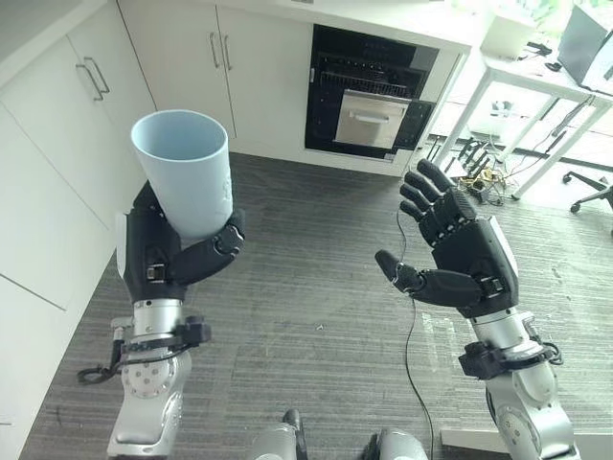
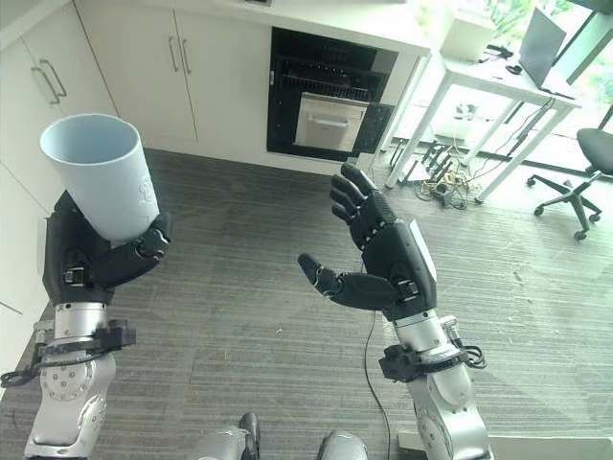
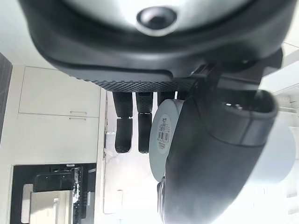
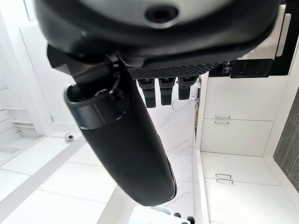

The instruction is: Place the dishes in the dishwasher.

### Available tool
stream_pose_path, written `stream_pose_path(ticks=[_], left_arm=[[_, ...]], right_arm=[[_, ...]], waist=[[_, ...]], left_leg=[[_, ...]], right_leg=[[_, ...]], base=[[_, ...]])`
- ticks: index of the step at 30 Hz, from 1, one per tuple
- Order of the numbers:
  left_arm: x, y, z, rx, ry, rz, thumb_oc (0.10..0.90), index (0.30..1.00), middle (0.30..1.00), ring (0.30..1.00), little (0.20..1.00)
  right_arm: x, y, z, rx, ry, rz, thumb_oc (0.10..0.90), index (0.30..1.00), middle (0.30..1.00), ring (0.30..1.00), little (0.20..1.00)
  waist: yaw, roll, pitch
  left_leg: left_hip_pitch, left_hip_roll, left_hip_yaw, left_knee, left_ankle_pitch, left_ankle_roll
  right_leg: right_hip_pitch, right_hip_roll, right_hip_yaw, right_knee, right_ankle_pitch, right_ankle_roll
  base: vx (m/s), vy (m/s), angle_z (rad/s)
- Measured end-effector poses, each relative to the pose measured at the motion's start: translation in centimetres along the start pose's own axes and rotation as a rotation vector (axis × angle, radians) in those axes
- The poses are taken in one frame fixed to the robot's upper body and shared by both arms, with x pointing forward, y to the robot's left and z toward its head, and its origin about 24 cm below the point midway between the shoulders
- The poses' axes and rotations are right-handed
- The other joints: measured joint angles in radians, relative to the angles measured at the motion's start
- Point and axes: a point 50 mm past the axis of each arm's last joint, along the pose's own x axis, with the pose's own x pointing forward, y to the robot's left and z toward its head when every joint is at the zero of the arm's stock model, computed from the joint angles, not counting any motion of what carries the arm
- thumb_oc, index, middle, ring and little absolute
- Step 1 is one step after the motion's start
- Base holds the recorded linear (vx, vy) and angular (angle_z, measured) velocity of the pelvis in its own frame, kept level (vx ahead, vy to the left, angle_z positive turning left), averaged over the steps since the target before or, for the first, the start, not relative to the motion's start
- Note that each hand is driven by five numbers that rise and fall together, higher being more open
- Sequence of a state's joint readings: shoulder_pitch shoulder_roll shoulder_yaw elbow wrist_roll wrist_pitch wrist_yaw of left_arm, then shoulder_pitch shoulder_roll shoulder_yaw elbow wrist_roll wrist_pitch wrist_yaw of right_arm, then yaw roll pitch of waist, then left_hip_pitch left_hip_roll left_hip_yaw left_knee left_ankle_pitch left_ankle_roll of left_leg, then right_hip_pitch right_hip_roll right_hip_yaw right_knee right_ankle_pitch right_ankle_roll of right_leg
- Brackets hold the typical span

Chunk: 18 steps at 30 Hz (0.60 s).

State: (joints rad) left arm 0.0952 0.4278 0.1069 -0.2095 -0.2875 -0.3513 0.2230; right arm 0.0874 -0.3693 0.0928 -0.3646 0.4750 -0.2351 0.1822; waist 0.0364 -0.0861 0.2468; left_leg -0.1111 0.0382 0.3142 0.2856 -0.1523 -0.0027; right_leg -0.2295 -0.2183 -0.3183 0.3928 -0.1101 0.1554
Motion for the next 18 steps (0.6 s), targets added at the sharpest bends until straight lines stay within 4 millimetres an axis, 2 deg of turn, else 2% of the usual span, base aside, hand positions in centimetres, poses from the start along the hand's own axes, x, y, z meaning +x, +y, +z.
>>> stream_pose_path(ticks=[1, 2, 3, 4, 5, 7, 8, 9, 10, 11, 12, 13, 14, 16, 17, 18], left_arm=[[0.2, 0.1, -0.4, 0.005, 0.022, 0.015, 0.400, 0.300, 0.300, 0.300, 0.300], [-0.1, 0.1, -0.7, 0.020, 0.050, 0.010, 0.400, 0.300, 0.300, 0.300, 0.300], [-0.4, -0.1, -1.0, 0.030, 0.064, 0.001, 0.400, 0.300, 0.300, 0.300, 0.300], [-0.5, -0.5, -1.1, 0.035, 0.068, -0.018, 0.400, 0.300, 0.300, 0.300, 0.300], [-0.8, -1.3, -1.4, 0.048, 0.080, -0.070, 0.400, 0.300, 0.300, 0.300, 0.300], [-1.0, -1.5, -1.5, 0.044, 0.089, -0.079, 0.400, 0.300, 0.300, 0.300, 0.300], [-1.0, -1.5, -1.5, 0.042, 0.088, -0.080, 0.400, 0.300, 0.300, 0.300, 0.300], [-1.0, -1.5, -1.4, 0.039, 0.086, -0.077, 0.400, 0.300, 0.300, 0.300, 0.300], [-0.9, -1.5, -1.3, 0.036, 0.084, -0.073, 0.400, 0.300, 0.300, 0.300, 0.300], [-0.9, -1.5, -1.3, 0.031, 0.083, -0.072, 0.400, 0.300, 0.300, 0.300, 0.300], [-1.0, -1.9, -1.1, 0.019, 0.088, -0.087, 0.400, 0.300, 0.300, 0.300, 0.300], [-1.0, -2.1, -0.8, 0.003, 0.079, -0.093, 0.400, 0.300, 0.300, 0.300, 0.300], [-0.9, -2.3, -0.1, -0.088, 0.067, -0.099, 0.400, 0.300, 0.300, 0.300, 0.300], [-0.9, -2.4, 0.0, -0.159, 0.072, -0.105, 0.400, 0.300, 0.300, 0.300, 0.300], [-1.0, -2.7, -0.1, -0.196, 0.087, -0.114, 0.400, 0.300, 0.300, 0.300, 0.300], [-1.5, -3.2, -0.6, -0.230, 0.108, -0.110, 0.400, 0.300, 0.300, 0.300, 0.300]], right_arm=[[0.0, -0.4, 0.1, -0.023, 0.008, 0.002, 0.800, 0.900, 0.900, 0.900, 0.900], [-0.5, -0.7, -0.2, -0.028, 0.035, -0.010, 0.800, 0.900, 0.900, 0.900, 0.900], [-1.2, -1.0, -0.4, -0.028, 0.059, -0.032, 0.800, 0.900, 0.900, 0.900, 0.900], [-1.8, -1.2, -0.6, -0.027, 0.077, -0.053, 0.800, 0.900, 0.900, 0.900, 0.900], [-2.8, -1.1, -1.2, -0.006, 0.112, -0.088, 0.800, 0.900, 0.900, 0.900, 0.900], [-2.9, -1.0, -1.2, -0.005, 0.112, -0.076, 0.800, 0.900, 0.900, 0.900, 0.900], [-2.8, -1.0, -1.1, -0.009, 0.108, -0.071, 0.800, 0.900, 0.900, 0.900, 0.900], [-2.4, -1.0, -0.9, -0.017, 0.098, -0.062, 0.800, 0.900, 0.900, 0.900, 0.900], [-2.0, -1.1, -0.7, -0.025, 0.083, -0.052, 0.800, 0.900, 0.900, 0.900, 0.900], [-1.4, -1.2, -0.4, -0.032, 0.063, -0.045, 0.800, 0.900, 0.900, 0.900, 0.900], [-0.7, -1.3, -0.2, -0.041, 0.041, -0.043, 0.800, 0.900, 0.900, 0.900, 0.900], [-0.6, -1.3, 0.0, -0.046, 0.036, -0.040, 0.800, 0.900, 0.900, 0.900, 0.900], [-0.6, -1.5, 0.1, -0.063, 0.046, -0.033, 0.800, 0.900, 0.900, 0.900, 0.900], [-1.0, -1.9, 0.0, -0.087, 0.081, -0.031, 0.800, 0.900, 0.900, 0.900, 0.900], [-1.7, -2.2, -0.2, -0.092, 0.106, -0.044, 0.800, 0.900, 0.900, 0.900, 0.900], [-2.6, -2.7, -0.3, -0.097, 0.134, -0.072, 0.800, 0.900, 0.900, 0.900, 0.900]], waist=[[-0.015, 0.002, 0.003], [-0.031, -0.006, 0.001], [-0.056, 0.000, 0.003], [-0.076, 0.005, 0.004], [-0.112, 0.010, 0.004], [-0.113, 0.012, 0.002], [-0.111, 0.013, 0.000], [-0.106, 0.013, -0.003], [-0.099, 0.012, -0.007], [-0.098, 0.020, -0.010], [-0.103, 0.039, -0.022], [-0.106, 0.045, -0.029], [-0.102, 0.052, -0.048], [-0.099, 0.056, -0.052], [-0.097, 0.048, -0.056], [-0.083, 0.034, -0.055]], left_leg=[[-0.013, -0.014, 0.024, 0.037, -0.030, 0.067], [-0.012, -0.032, 0.046, 0.068, -0.057, 0.100], [-0.007, -0.038, 0.043, 0.089, -0.077, 0.115], [-0.007, -0.043, 0.029, 0.101, -0.086, 0.120], [0.004, -0.043, 0.004, 0.130, -0.107, 0.115], [0.029, -0.035, 0.007, 0.135, -0.127, 0.099], [0.040, -0.031, 0.004, 0.135, -0.132, 0.093], [0.052, -0.024, 0.003, 0.137, -0.139, 0.082], [0.065, -0.020, 0.002, 0.137, -0.147, 0.067], [0.076, -0.002, -0.003, 0.135, -0.156, 0.046], [0.121, 0.037, -0.029, 0.100, -0.152, -0.001], [0.148, 0.054, -0.033, 0.063, -0.139, -0.026], [0.178, 0.072, -0.052, 0.022, -0.113, -0.066], [0.221, 0.089, -0.076, -0.004, -0.075, -0.114], [0.214, 0.092, -0.075, 0.042, -0.041, -0.134], [0.133, 0.101, -0.077, 0.207, -0.004, -0.134]], right_leg=[[-0.063, -0.023, -0.015, -0.036, 0.002, 0.009], [-0.124, -0.051, -0.012, -0.053, 0.038, -0.003], [-0.159, -0.059, 0.018, -0.067, 0.070, 0.009], [-0.190, -0.058, 0.065, -0.077, 0.099, 0.025], [-0.200, -0.046, 0.152, -0.105, 0.135, 0.004], [-0.171, -0.028, 0.153, -0.099, 0.144, -0.022], [-0.147, -0.018, 0.132, -0.099, 0.139, -0.030], [-0.105, -0.003, 0.107, -0.096, 0.140, -0.032], [-0.065, 0.015, 0.093, -0.114, 0.162, -0.055], [-0.055, 0.032, 0.088, -0.123, 0.209, -0.098], [-0.030, 0.079, 0.065, -0.095, 0.172, -0.154], [-0.021, 0.097, 0.055, -0.081, 0.148, -0.178], [-0.017, 0.128, 0.053, -0.060, 0.106, -0.207], [0.001, 0.152, 0.053, -0.041, 0.060, -0.224], [0.019, 0.158, 0.058, -0.041, 0.031, -0.245], [0.043, 0.152, 0.077, -0.056, 0.019, -0.260]], base=[[0.24, -0.153, -0.88], [0.31, -0.221, -0.45], [0.32, -0.237, -0.15], [0.40, -0.380, 0.41], [0.34, -0.317, 0.35], [0.27, -0.308, 0.15], [0.22, -0.295, 0.02], [0.27, -0.351, -0.05], [0.26, -0.335, -0.12], [0.41, -0.493, -0.06], [0.32, -0.374, 0.01], [0.40, -0.486, -0.06], [0.25, -0.311, -0.28], [0.23, -0.322, -0.26], [0.16, -0.181, -0.14], [0.14, -0.027, -0.27]])
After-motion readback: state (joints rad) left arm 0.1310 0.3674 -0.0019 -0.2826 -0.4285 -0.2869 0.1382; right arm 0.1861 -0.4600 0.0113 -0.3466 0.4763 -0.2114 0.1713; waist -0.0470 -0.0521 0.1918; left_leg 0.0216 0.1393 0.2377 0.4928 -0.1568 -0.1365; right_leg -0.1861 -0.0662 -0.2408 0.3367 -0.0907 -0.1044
